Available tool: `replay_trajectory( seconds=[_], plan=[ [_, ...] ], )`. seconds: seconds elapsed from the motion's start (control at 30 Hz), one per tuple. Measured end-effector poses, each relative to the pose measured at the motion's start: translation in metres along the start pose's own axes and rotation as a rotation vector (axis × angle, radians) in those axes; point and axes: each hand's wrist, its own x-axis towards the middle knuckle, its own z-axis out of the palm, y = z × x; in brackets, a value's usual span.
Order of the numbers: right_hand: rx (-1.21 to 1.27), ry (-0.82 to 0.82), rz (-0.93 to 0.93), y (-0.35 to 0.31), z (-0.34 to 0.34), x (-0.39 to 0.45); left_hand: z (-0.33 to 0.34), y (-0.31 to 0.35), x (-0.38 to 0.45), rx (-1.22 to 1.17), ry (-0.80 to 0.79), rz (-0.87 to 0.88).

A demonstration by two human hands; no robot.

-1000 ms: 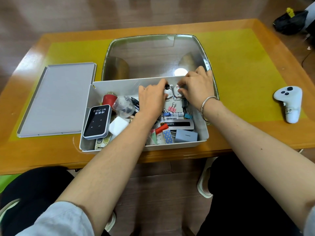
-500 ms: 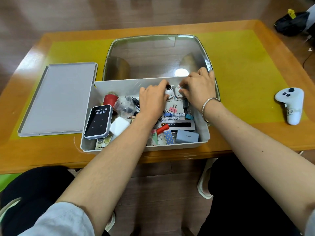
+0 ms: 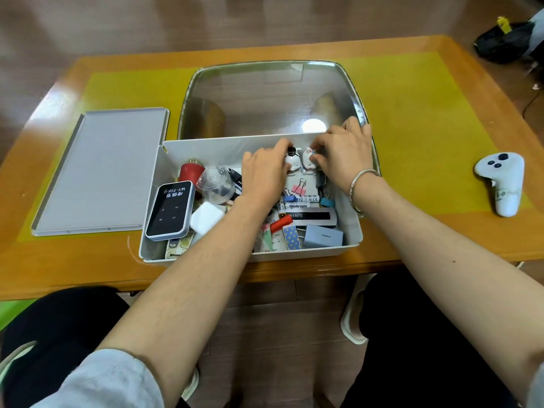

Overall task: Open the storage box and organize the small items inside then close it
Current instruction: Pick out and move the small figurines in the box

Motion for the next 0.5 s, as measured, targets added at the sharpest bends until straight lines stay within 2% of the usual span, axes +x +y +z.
replay_trajectory(
  seconds=[0.2,0.33,0.4,0.5],
  plan=[
    [0.120,-0.018,0.009,0.004,-0.002,-0.003,-0.012,0.004,-0.004,0.015,-0.016,0.020],
    [0.273,-0.008,0.077,0.010,-0.004,-0.012,-0.025,0.004,-0.010,-0.078,-0.012,0.016],
    [0.331,-0.012,0.121,0.014,-0.004,-0.020,-0.027,0.005,-0.017,-0.108,-0.074,0.078],
    [0.367,-0.030,0.119,0.013,-0.002,-0.030,-0.022,0.007,-0.025,-0.097,-0.252,0.244]
  ],
)
